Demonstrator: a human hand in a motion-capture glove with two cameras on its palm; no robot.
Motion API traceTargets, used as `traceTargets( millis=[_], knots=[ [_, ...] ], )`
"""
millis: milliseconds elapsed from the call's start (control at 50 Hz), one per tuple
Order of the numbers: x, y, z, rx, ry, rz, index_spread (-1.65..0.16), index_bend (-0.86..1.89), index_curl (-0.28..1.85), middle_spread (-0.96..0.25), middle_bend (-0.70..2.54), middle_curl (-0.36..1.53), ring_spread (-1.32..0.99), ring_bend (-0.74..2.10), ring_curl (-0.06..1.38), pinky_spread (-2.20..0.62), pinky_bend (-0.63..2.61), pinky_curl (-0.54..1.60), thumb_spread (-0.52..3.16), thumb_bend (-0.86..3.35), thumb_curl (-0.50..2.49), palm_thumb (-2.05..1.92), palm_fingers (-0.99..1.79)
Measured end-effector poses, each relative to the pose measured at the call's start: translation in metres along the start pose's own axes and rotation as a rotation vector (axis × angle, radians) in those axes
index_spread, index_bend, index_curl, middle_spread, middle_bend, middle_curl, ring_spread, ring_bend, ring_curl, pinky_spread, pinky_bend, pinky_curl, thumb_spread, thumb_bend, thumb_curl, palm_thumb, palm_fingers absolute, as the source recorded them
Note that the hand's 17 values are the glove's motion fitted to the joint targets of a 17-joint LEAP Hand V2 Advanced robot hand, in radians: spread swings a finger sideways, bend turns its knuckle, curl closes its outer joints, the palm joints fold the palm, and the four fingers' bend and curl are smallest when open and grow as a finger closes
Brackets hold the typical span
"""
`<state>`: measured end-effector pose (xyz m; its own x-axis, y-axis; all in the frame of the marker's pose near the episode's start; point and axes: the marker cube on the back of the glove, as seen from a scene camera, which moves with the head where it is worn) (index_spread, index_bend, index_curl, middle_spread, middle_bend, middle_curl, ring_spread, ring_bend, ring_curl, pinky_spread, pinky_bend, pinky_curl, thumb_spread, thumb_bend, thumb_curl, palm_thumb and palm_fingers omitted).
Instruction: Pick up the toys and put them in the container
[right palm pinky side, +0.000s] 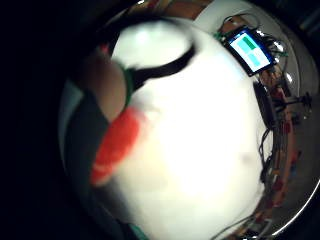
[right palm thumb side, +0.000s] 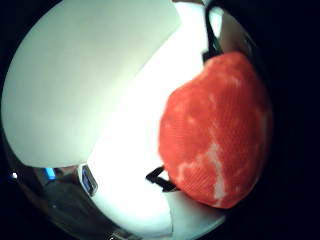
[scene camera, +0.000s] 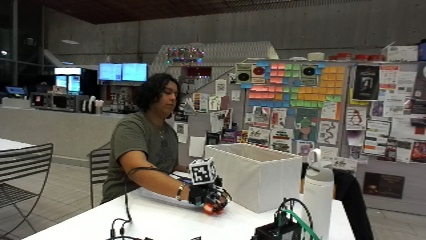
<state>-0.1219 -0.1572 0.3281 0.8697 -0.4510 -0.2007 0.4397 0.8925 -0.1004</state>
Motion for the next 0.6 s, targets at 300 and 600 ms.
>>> traceTargets(
  millis=[300,600],
  knots=[
    [0.005,-0.015,-0.233,0.530,-0.288,0.146,-0.37,0.62,0.71,-0.35,0.89,0.67,-0.34,1.32,0.53,-0.37,1.19,0.50,1.05,0.15,0.53,0.35,1.23],
    [-0.121,-0.074,-0.462,0.742,-0.302,-0.296,-0.34,0.76,0.84,-0.37,1.06,0.80,-0.34,1.44,0.61,-0.42,1.27,0.59,1.03,0.10,0.63,0.34,1.11]
  ],
)
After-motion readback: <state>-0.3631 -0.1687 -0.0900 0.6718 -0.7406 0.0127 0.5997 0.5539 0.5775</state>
